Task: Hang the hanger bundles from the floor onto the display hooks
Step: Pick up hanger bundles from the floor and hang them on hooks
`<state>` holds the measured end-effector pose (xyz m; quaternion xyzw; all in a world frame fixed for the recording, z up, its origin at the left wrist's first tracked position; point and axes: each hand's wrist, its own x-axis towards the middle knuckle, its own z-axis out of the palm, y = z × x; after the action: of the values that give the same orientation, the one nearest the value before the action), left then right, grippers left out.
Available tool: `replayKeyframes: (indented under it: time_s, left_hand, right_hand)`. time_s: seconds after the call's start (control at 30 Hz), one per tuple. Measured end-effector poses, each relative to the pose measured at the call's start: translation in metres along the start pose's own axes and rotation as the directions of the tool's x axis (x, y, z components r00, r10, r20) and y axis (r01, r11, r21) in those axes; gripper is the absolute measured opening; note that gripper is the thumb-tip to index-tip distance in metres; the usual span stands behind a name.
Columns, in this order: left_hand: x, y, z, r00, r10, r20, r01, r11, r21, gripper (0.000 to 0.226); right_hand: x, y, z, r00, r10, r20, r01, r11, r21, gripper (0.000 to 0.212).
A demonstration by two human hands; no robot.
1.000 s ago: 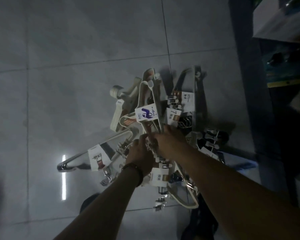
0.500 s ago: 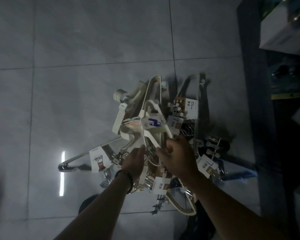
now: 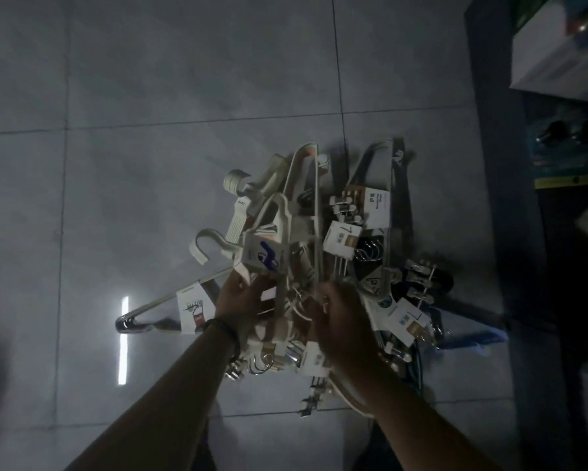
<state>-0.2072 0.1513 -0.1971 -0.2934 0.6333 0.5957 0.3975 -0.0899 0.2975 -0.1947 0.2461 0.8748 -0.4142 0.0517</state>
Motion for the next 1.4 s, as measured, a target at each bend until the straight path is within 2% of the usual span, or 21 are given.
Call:
replayKeyframes:
  time_s: [0.07, 0.17, 0.23, 0.3, 0.37, 0.43, 0.5, 0.6, 0.67, 0.73, 0.8, 0.87, 0.9, 0.97, 1.0, 1.07, 1.13, 1.2, 1.27, 1.33, 1.4]
  left_hand:
    - [0.002, -0.016, -0.022, 1.000, 0.006, -0.021, -0.004, 0.997, 0.083, 0.021]
    - [-0.001, -0.043, -0.051, 1.000, 0.000, -0.025, 0.004, 0.989, 0.151, 0.016]
    - [-0.005, -0.056, -0.061, 1.000, -0.007, -0.010, 0.008, 0.990, 0.139, 0.019]
    - [-0.003, -0.065, -0.067, 0.999, -0.035, -0.008, 0.035, 0.994, 0.099, 0.025]
    - [0.000, -0.071, -0.068, 0.997, -0.070, -0.024, 0.071, 0.996, 0.059, 0.026]
    - [0.002, -0.074, -0.069, 0.997, -0.059, -0.059, 0.065, 0.993, 0.097, 0.026]
    - [0.003, -0.074, -0.069, 0.995, 0.026, -0.093, -0.007, 0.981, 0.193, 0.026]
    - [0.009, -0.071, -0.070, 0.987, 0.116, -0.115, -0.087, 0.970, 0.225, 0.027]
    - [0.015, -0.067, -0.074, 0.985, 0.118, -0.125, -0.101, 0.986, 0.136, 0.024]
    - [0.018, -0.067, -0.080, 0.983, 0.113, -0.145, -0.115, 0.993, -0.010, 0.019]
    - [0.019, -0.068, -0.089, 0.969, 0.145, -0.200, -0.167, 0.981, -0.099, 0.018]
    - [0.017, -0.070, -0.098, 0.942, 0.168, -0.290, -0.219, 0.963, -0.154, 0.016]
    - [0.016, -0.071, -0.103, 0.931, 0.159, -0.329, -0.230, 0.954, -0.191, 0.016]
    - [0.015, -0.073, -0.111, 0.921, 0.106, -0.374, -0.223, 0.932, -0.285, 0.017]
    - [0.015, -0.075, -0.115, 0.918, 0.079, -0.389, -0.217, 0.921, -0.324, 0.018]
    - [0.013, -0.079, -0.122, 0.911, 0.032, -0.411, -0.199, 0.907, -0.370, 0.018]
    - [0.011, -0.083, -0.126, 0.907, 0.024, -0.420, -0.200, 0.902, -0.382, 0.018]
    - [0.008, -0.084, -0.128, 0.910, 0.014, -0.413, -0.182, 0.911, -0.371, 0.020]
    - [0.005, -0.080, -0.131, 0.918, 0.001, -0.397, -0.164, 0.912, -0.375, 0.020]
    - [-0.001, -0.072, -0.132, 0.924, -0.003, -0.381, -0.163, 0.902, -0.400, 0.017]
    - [-0.005, -0.060, -0.132, 0.934, -0.002, -0.357, -0.163, 0.888, -0.431, 0.016]
  right_hand:
    - [0.027, 0.010, 0.008, 0.996, 0.014, 0.092, 0.006, 0.977, -0.212, 0.016]
    - [0.057, 0.014, 0.032, 0.947, 0.004, 0.320, 0.138, 0.897, -0.421, 0.024]
    - [0.070, 0.011, 0.052, 0.920, 0.045, 0.389, 0.184, 0.827, -0.531, 0.039]
    - [0.074, 0.009, 0.070, 0.920, 0.128, 0.370, 0.142, 0.772, -0.619, 0.062]
    - [0.074, 0.013, 0.081, 0.955, 0.193, 0.225, -0.014, 0.788, -0.616, 0.071]
    - [0.071, 0.017, 0.084, 0.955, 0.282, 0.089, -0.195, 0.827, -0.527, 0.083]
    - [0.072, 0.016, 0.081, 0.951, 0.305, 0.043, -0.249, 0.844, -0.474, 0.087]
    - [0.090, 0.002, 0.076, 0.995, 0.076, 0.062, -0.037, 0.876, -0.482, 0.055]
    - [0.114, -0.023, 0.081, 0.990, -0.069, 0.127, 0.113, 0.916, -0.384, 0.031]
    - [0.145, -0.049, 0.093, 0.985, -0.100, 0.137, 0.135, 0.950, -0.283, 0.033]
    - [0.184, -0.068, 0.109, 0.993, -0.071, 0.096, 0.091, 0.968, -0.233, 0.044]
    - [0.224, -0.082, 0.128, 0.991, 0.032, 0.131, -0.006, 0.981, -0.195, 0.049]
    - [0.242, -0.089, 0.138, 0.973, 0.158, 0.170, -0.142, 0.985, -0.102, 0.058]
    - [0.265, -0.097, 0.158, 0.880, 0.401, 0.256, -0.439, 0.891, 0.115, 0.087]
    - [0.270, -0.098, 0.169, 0.855, 0.442, 0.271, -0.490, 0.860, 0.145, 0.096]
    - [0.271, -0.093, 0.189, 0.893, 0.387, 0.229, -0.417, 0.904, 0.098, 0.094]
    - [0.269, -0.084, 0.195, 0.937, 0.335, 0.105, -0.340, 0.939, 0.042, 0.073]
    - [0.264, -0.076, 0.189, 0.943, 0.332, 0.007, -0.331, 0.940, 0.078, 0.058]
    - [0.255, -0.070, 0.178, 0.934, 0.357, 0.018, -0.345, 0.886, 0.311, 0.036]
    - [0.243, -0.071, 0.164, 0.898, 0.405, 0.174, -0.429, 0.715, 0.552, 0.015]
    - [0.238, -0.078, 0.143, 0.855, 0.370, 0.364, -0.517, 0.555, 0.652, 0.015]
